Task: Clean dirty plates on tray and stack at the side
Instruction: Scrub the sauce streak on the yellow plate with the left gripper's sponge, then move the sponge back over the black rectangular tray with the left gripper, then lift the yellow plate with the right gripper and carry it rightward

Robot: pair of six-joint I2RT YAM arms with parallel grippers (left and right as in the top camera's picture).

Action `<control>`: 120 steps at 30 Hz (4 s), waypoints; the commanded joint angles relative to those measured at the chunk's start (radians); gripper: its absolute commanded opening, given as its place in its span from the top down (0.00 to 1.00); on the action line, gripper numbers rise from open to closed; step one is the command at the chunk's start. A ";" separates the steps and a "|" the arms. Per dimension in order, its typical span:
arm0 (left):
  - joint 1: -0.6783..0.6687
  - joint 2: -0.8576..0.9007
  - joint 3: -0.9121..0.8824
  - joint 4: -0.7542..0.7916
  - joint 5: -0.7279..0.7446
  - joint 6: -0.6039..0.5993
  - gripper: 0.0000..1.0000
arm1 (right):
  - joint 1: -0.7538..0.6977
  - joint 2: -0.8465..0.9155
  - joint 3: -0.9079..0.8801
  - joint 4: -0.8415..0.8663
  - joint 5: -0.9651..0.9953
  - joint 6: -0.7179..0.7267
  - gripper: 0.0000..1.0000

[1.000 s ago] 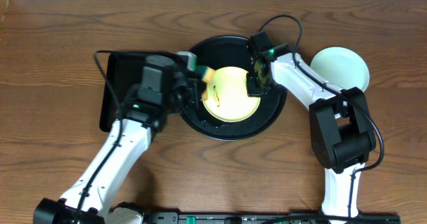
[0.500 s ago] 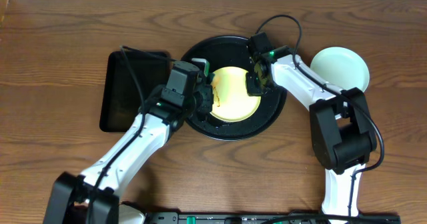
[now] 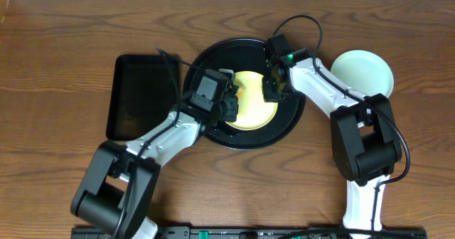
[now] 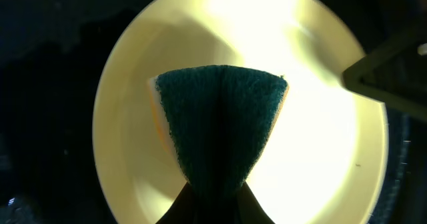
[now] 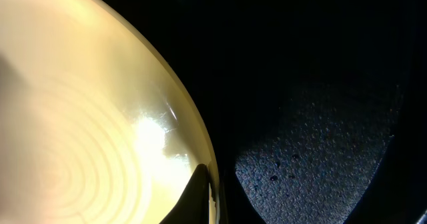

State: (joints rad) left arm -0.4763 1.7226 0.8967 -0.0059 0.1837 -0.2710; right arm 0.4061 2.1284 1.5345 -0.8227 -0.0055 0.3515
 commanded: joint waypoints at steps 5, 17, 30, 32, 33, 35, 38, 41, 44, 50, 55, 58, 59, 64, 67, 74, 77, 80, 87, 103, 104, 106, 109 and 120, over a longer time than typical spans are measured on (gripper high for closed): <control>-0.008 0.066 0.007 0.050 -0.009 -0.012 0.92 | 0.001 0.021 -0.013 0.000 0.023 -0.008 0.99; -0.021 0.154 0.003 0.068 -0.016 -0.011 0.93 | 0.001 0.021 -0.013 0.000 0.023 -0.008 0.99; -0.021 0.186 0.003 0.119 -0.118 0.016 0.92 | 0.001 0.021 -0.021 0.005 0.023 -0.008 0.99; -0.021 0.187 0.003 0.119 -0.139 0.024 0.92 | 0.001 0.021 -0.034 0.022 0.023 -0.008 0.99; -0.021 0.187 0.003 0.120 -0.150 0.031 0.92 | 0.001 0.021 -0.046 0.038 0.023 -0.008 0.99; -0.020 0.187 0.003 0.120 -0.163 0.046 0.92 | 0.001 0.021 -0.066 0.064 0.023 -0.008 0.99; -0.018 0.187 0.003 0.120 -0.187 0.057 0.92 | 0.001 0.021 -0.084 0.083 0.023 -0.004 0.99; -0.018 0.188 0.003 0.121 -0.195 0.057 0.92 | 0.001 0.021 -0.084 0.083 0.023 -0.004 0.99; -0.018 0.200 0.003 0.127 -0.196 0.057 0.92 | 0.001 0.021 -0.084 0.083 0.023 -0.004 0.99; -0.018 0.263 0.003 0.184 -0.196 0.061 0.92 | 0.001 0.021 -0.084 0.083 0.023 -0.004 0.99; -0.018 0.281 0.003 0.233 -0.222 0.089 0.92 | 0.001 0.021 -0.084 0.083 0.023 -0.004 0.99; -0.018 0.283 0.003 0.249 -0.277 0.092 0.92 | 0.001 0.021 -0.084 0.083 0.023 -0.004 0.99; -0.018 0.285 0.003 0.260 -0.285 0.095 0.92 | 0.001 0.021 -0.084 0.083 0.023 -0.004 0.99; -0.018 0.319 0.003 0.344 -0.286 0.103 0.92 | 0.001 0.021 -0.084 0.083 0.023 -0.004 0.99; -0.014 0.350 0.003 0.398 -0.286 0.103 0.92 | 0.001 0.021 -0.084 0.083 0.023 -0.004 0.99; 0.011 0.336 0.008 0.568 -0.285 0.102 0.92 | 0.001 0.021 -0.084 0.085 0.023 0.005 0.99; 0.018 0.284 0.019 0.629 -0.285 0.102 0.92 | 0.001 0.021 -0.084 0.086 0.023 0.004 0.99; 0.021 0.194 0.029 0.653 -0.285 0.102 0.92 | 0.001 0.021 -0.084 0.086 0.023 0.004 0.99; 0.033 -0.065 0.031 0.586 -0.286 0.102 0.92 | 0.001 0.021 -0.084 0.086 0.023 0.004 0.99; 0.428 -0.280 0.031 -0.164 -0.053 -0.049 0.92 | 0.002 -0.066 0.012 0.025 0.134 -0.073 0.99; 0.465 -0.280 0.031 -0.196 0.007 -0.050 0.93 | 0.002 -0.093 0.029 0.020 0.154 -0.084 0.99; 0.522 -0.280 0.031 -0.235 0.106 -0.050 0.92 | 0.003 -0.138 0.049 0.018 0.184 -0.108 0.99; 0.605 -0.280 0.031 -0.286 0.244 -0.051 0.92 | 0.019 -0.224 0.071 0.023 0.272 -0.154 0.99; 0.696 -0.280 0.030 -0.389 0.349 -0.109 0.92 | 0.258 -0.373 0.082 0.100 0.885 -0.459 0.99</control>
State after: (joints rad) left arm 0.2157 1.4498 0.9241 -0.3824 0.4824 -0.3672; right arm 0.5991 1.7378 1.6157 -0.7315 0.6228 -0.0021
